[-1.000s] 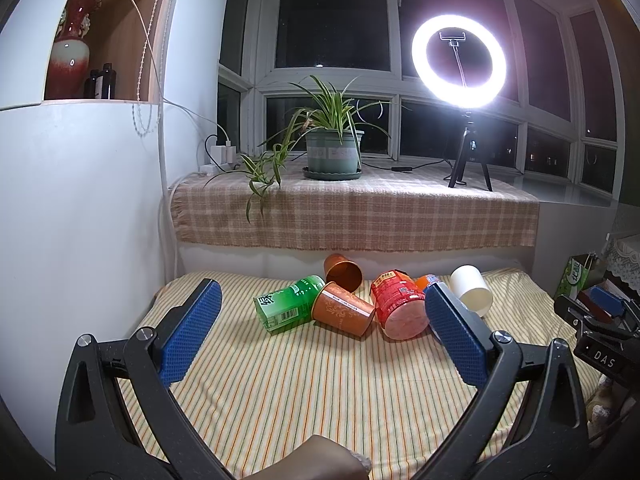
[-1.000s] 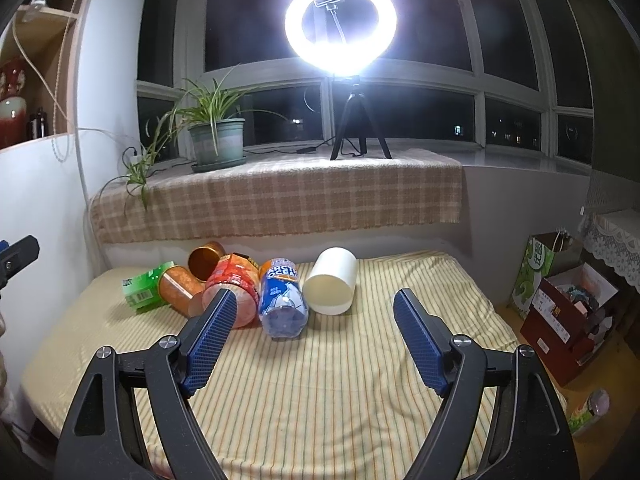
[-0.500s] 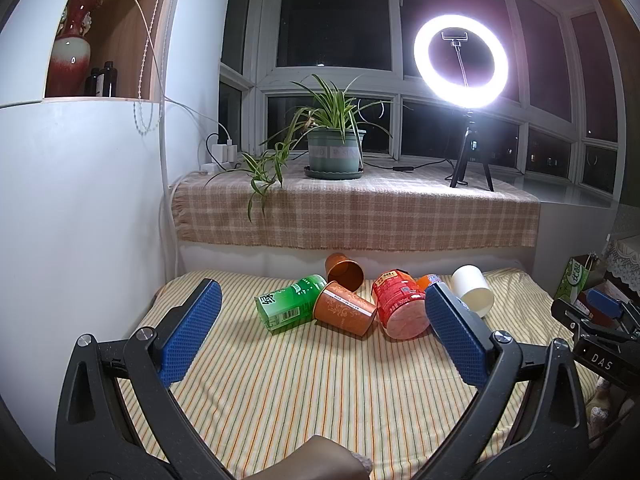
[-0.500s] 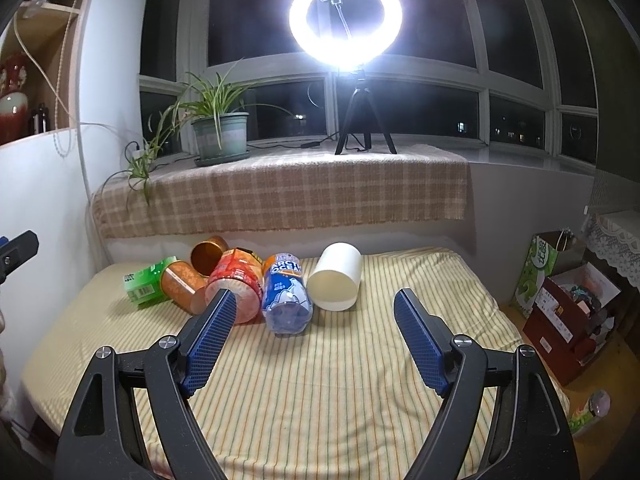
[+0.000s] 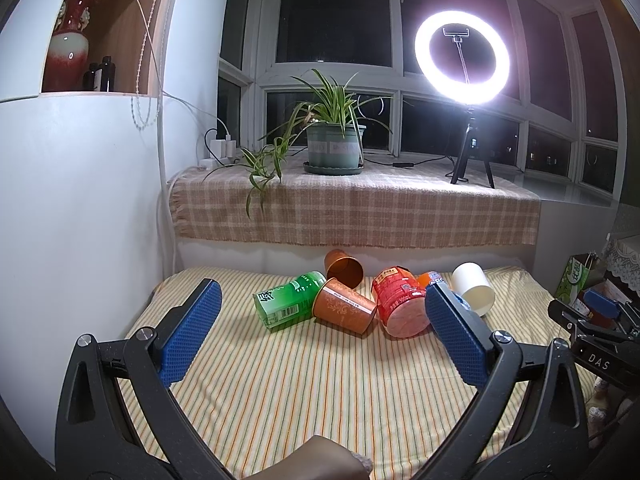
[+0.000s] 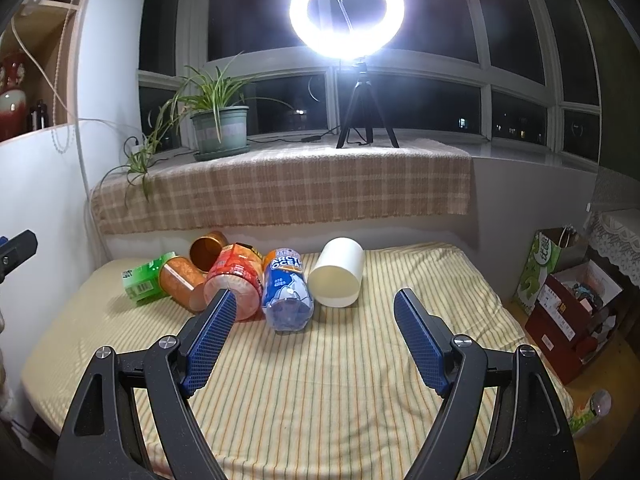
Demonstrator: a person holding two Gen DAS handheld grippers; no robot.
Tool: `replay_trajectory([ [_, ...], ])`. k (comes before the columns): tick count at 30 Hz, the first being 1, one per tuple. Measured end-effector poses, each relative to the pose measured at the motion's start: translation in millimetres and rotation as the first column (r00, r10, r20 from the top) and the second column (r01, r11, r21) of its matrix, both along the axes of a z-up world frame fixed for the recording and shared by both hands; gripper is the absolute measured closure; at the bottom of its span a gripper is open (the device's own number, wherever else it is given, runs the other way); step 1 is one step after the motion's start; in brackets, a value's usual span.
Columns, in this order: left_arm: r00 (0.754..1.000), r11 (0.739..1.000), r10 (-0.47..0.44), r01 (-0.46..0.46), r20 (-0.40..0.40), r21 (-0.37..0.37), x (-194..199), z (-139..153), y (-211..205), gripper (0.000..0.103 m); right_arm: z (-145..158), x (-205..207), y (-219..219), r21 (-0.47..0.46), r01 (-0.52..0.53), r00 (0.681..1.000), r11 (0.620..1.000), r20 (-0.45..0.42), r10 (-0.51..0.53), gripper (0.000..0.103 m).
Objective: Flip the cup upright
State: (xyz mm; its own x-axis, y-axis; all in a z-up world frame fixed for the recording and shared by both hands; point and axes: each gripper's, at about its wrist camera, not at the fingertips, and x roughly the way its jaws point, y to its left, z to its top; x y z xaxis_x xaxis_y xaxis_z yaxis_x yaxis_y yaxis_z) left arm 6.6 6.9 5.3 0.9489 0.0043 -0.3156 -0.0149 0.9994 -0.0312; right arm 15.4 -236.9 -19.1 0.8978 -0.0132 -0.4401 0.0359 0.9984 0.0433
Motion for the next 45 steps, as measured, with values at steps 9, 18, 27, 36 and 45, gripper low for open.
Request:
replay_trajectory([
  [9, 1.0, 1.0, 0.001, -0.001, -0.003, 0.001, 0.0, -2.1, 1.6, 0.0, -1.5, 4.6, 2.3, -0.001, -0.002, 1.0, 1.0, -0.008, 0.002, 0.022],
  [18, 1.0, 1.0, -0.001, 0.001, -0.011, 0.001, -0.1, -7.4, 5.0, 0.0, -4.5, 14.5, 3.7, 0.005, -0.023, 0.999, 1.0, -0.026, 0.023, 0.022],
  [27, 0.999, 1.0, 0.003, -0.002, -0.048, 0.01, 12.9, -24.6, 7.1, 0.0, -15.7, 44.7, -3.6, 0.039, -0.074, 0.993, 0.997, -0.09, 0.077, 0.022],
  [36, 0.992, 1.0, 0.002, 0.001, -0.13, 0.018, 19.6, -37.1, 16.5, 0.0, -28.2, 106.6, -20.0, 0.164, -0.178, 0.95, 0.97, -0.23, 0.213, 0.022],
  [45, 0.98, 0.999, 0.031, -0.025, -0.195, 0.037, 21.1, -55.0, 30.1, 0.0, -59.0, 177.4, -20.9, 0.288, -0.253, 0.829, 0.924, -0.427, 0.36, 0.03],
])
